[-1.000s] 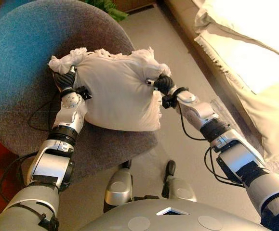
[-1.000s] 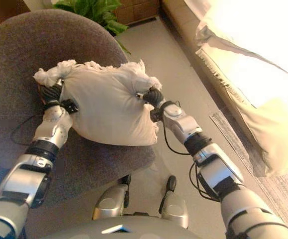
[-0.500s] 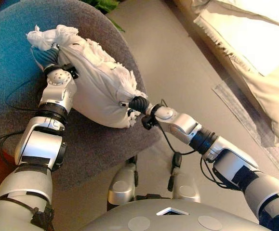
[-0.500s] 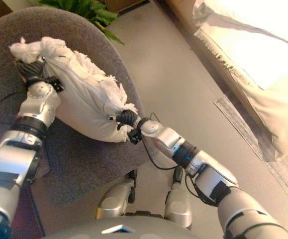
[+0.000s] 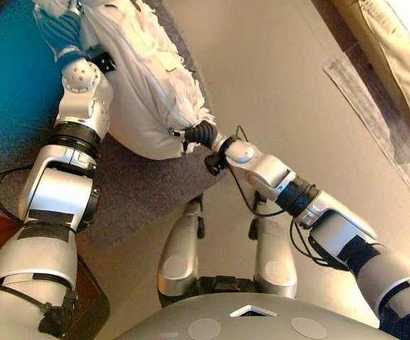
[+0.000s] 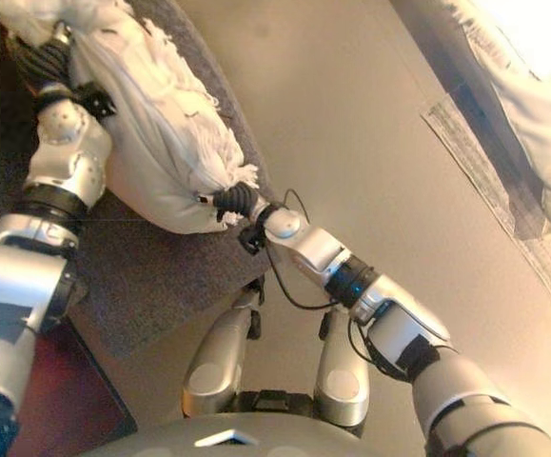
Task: Pick up the cushion and take it to the sofa
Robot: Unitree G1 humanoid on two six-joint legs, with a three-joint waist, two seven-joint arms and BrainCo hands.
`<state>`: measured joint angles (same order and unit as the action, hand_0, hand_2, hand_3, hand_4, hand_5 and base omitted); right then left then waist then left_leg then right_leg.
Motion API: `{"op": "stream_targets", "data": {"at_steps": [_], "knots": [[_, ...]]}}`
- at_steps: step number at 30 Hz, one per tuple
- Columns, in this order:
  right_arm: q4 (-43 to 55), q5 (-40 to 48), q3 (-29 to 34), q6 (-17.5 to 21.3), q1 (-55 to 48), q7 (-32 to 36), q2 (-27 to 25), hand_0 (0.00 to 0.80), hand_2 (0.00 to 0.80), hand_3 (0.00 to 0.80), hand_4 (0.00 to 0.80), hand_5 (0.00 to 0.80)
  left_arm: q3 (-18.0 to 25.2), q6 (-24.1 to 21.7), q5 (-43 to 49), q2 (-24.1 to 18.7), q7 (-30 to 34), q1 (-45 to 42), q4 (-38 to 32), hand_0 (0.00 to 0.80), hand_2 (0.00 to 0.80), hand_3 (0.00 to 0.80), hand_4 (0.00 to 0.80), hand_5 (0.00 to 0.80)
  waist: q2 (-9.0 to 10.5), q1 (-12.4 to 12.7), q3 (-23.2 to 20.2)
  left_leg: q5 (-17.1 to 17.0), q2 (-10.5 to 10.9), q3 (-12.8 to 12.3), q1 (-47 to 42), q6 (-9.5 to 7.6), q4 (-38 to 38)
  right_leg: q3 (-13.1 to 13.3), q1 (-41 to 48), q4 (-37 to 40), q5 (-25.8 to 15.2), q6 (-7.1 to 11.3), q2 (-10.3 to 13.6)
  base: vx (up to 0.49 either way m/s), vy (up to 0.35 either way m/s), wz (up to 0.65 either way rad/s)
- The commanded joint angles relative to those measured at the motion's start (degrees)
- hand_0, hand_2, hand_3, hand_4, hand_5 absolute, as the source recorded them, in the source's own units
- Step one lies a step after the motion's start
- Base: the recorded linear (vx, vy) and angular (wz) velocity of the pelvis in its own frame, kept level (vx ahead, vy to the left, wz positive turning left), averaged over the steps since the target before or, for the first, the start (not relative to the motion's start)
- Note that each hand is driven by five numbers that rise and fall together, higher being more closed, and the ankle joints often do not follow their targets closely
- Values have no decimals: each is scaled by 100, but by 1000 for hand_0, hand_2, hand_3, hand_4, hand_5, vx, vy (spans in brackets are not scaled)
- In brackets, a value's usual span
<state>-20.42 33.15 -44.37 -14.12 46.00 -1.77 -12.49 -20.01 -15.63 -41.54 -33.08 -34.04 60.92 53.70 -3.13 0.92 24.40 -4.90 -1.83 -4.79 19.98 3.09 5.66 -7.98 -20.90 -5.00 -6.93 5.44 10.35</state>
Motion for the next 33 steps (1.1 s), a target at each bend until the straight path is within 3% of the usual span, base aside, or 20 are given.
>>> {"op": "stream_targets", "data": {"at_steps": [1, 2, 3, 4, 5, 6, 13, 21, 25, 29, 33], "knots": [[226, -205, -39, 44, 369, 209, 666, 800, 800, 800, 800, 800, -150, -392, -43, 363, 421, 1114, 175, 800, 800, 800, 800, 800, 73, -164, 94, 245, 260, -322, 666, 10, 1055, 153, -264, -323, -17, 33, 271, -9, 39, -3], [238, -187, -30, 42, 380, 188, 649, 765, 765, 765, 765, 765, -147, -378, -39, 359, 411, 1118, 194, 800, 800, 800, 800, 800, 71, -175, 103, 242, 256, -340, 664, 11, 1047, 155, -270, -321, -20, 33, 271, 0, 28, -5], [248, -108, -1, 22, 394, 172, 626, 289, 289, 289, 289, 289, -141, -331, -29, 352, 374, 1112, 222, 800, 800, 800, 800, 800, 66, -192, 115, 236, 252, -365, 639, 11, 1022, 155, -257, -307, -22, 35, 268, 5, 18, -10], [249, -102, 1, 20, 395, 169, 624, 0, 0, 0, 0, 0, -141, -330, -30, 352, 373, 1112, 223, 765, 765, 765, 765, 765, 66, -193, 118, 235, 252, -367, 635, 11, 1019, 155, -253, -305, -22, 36, 268, 12, 16, -11], [286, -66, 15, 1, 392, 107, 592, 0, 0, 0, 0, 0, -142, -332, -22, 334, 373, 1088, 250, 458, 458, 458, 458, 458, 66, -206, 125, 236, 251, -377, 607, 16, 1004, 155, -233, -297, -16, 41, 267, 14, 5, -7], [289, -41, 42, 26, 391, 45, 564, 0, 0, 0, 0, 0, -133, -317, -2, 318, 358, 1086, 271, 0, 0, 0, 0, 0, 62, -216, 127, 232, 253, -390, 565, 17, 967, 149, -199, -273, -13, 40, 261, 0, 0, 0], [392, 114, 284, 276, 296, -236, 440, 0, 0, 0, 0, 0, -118, -430, 78, 265, 243, 963, -75, 0, 0, 0, 0, 0, 37, -193, -44, 308, 284, -431, 176, 15, 819, 23, 191, -146, 47, 36, 328, 48, -24, 1], [639, 444, 829, 370, -76, -731, 152, 0, 0, 0, 0, 0, 99, -93, 222, 73, 210, 295, -926, 0, 0, 0, 0, 0, -77, -79, -618, 380, 306, -357, -648, 14, 386, -181, 1043, 183, 177, 55, 348, 151, -26, 6], [827, 313, 1350, 639, -838, -855, -54, 0, 0, 0, 0, 0, 694, -80, 336, -60, 433, -691, -1557, 0, 0, 0, 0, 0, -104, -11, -962, 429, 333, -273, -1059, -7, 185, -250, 1439, 330, 259, 67, 302, 178, -25, 7], [1166, 64, 1902, 725, -1832, -533, -402, 0, 0, 0, 0, 0, 1459, 9, 935, 28, 487, -2107, -2384, 0, 0, 0, 0, 0, -140, 54, -1290, 454, 319, -196, -1426, -33, 42, -289, 1752, 335, 357, 40, 265, 211, 0, 7], [1231, 79, 2325, 734, -2563, -264, -671, 0, 0, 0, 0, 0, 2021, 167, 1110, -72, 584, -3051, -2740, 0, 0, 0, 0, 0, -140, 106, -1644, 459, 291, -158, -1769, -32, -117, -367, 2079, 414, 418, 22, 227, 227, -10, 10]]}}
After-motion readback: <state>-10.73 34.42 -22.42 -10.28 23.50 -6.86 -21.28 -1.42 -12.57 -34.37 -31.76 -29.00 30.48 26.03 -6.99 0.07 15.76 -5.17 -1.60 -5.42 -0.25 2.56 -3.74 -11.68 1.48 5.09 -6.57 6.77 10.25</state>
